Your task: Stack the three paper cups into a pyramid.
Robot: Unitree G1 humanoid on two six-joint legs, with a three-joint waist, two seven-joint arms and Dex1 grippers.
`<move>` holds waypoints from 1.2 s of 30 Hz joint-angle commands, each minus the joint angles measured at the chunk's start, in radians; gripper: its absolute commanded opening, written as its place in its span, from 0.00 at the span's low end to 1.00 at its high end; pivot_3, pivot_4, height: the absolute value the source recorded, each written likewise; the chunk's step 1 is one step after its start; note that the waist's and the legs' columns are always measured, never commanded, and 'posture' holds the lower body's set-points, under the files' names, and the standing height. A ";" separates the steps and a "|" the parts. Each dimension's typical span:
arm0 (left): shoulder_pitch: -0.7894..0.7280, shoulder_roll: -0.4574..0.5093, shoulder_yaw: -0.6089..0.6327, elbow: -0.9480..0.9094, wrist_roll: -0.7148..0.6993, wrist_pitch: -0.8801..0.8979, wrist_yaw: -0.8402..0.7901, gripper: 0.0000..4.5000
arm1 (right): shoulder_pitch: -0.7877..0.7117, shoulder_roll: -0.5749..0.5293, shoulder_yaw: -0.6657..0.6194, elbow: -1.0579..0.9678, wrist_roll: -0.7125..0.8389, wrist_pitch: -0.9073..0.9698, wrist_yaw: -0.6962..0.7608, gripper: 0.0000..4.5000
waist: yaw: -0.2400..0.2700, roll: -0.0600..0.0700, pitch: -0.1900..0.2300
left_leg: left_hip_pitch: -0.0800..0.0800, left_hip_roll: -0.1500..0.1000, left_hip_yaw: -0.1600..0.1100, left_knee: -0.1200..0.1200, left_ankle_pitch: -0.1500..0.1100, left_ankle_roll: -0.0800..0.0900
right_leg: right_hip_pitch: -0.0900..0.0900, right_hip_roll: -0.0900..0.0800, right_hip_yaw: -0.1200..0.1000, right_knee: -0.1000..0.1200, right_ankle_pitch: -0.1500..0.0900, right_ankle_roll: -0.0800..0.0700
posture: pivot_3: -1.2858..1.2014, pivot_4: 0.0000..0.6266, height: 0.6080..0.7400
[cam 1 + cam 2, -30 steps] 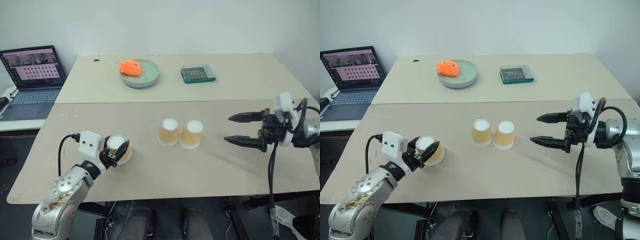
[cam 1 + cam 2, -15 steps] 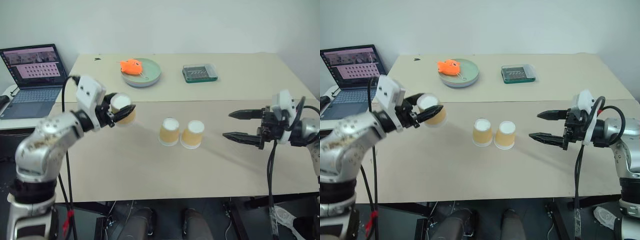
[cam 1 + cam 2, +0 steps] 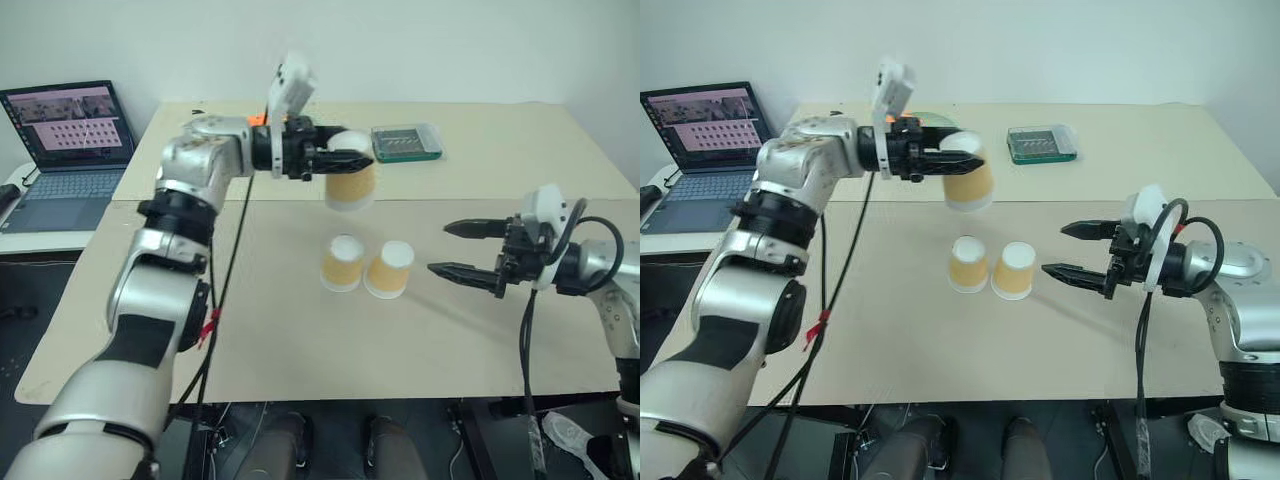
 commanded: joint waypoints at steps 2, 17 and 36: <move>-0.090 -0.065 0.025 0.092 0.009 0.006 -0.096 0.56 | 0.012 -0.002 -0.024 -0.063 0.007 -0.008 -0.033 1.00 | -0.005 0.000 0.000 | 0.000 0.000 0.000 0.000 0.000 0.000 | 0.000 0.000 0.000 0.000 0.000 0.000 | 0.52 0.24 1.00; -0.060 -0.108 -0.013 0.151 0.130 -0.016 -0.236 0.56 | 0.022 -0.005 -0.026 -0.099 0.021 0.015 -0.083 1.00 | -0.019 0.000 0.000 | 0.000 0.000 0.000 0.006 0.000 0.001 | 0.001 0.000 0.000 0.003 0.001 0.001 | 0.52 0.24 1.00; -0.038 -0.114 0.001 0.174 0.207 -0.067 -0.233 0.99 | 0.027 0.005 -0.025 -0.109 0.027 0.024 -0.090 1.00 | -0.019 0.000 0.000 | 0.000 0.000 0.000 0.007 0.000 0.001 | 0.001 0.000 0.000 0.003 0.001 0.001 | 0.52 0.24 1.00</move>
